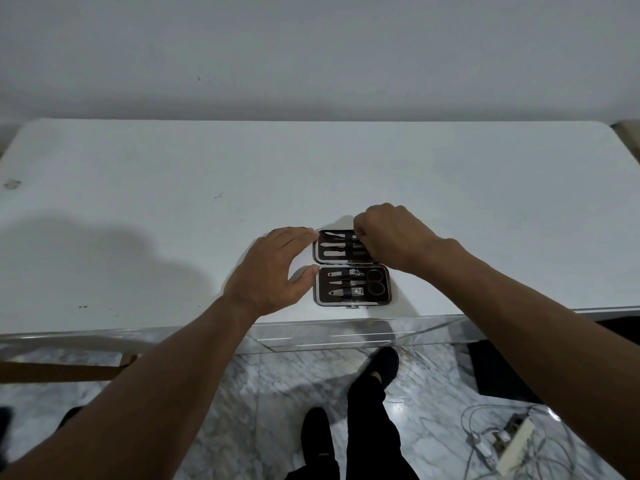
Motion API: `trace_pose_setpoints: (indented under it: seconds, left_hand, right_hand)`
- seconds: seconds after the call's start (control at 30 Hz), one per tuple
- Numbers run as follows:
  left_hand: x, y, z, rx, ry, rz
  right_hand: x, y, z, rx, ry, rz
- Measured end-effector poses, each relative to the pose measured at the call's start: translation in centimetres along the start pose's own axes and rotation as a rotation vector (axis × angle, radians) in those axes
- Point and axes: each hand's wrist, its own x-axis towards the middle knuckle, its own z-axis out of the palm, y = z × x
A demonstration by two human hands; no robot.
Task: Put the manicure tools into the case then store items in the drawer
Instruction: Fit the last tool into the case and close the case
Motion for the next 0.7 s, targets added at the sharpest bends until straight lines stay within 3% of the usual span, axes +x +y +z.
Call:
trace_pose_setpoints:
  seconds: [0.7]
  left_hand:
    - [0.0, 0.03, -0.02, 0.01, -0.014, -0.022]
  right_hand:
    - [0.25, -0.45, 0.17, 0.183, 0.028, 0.031]
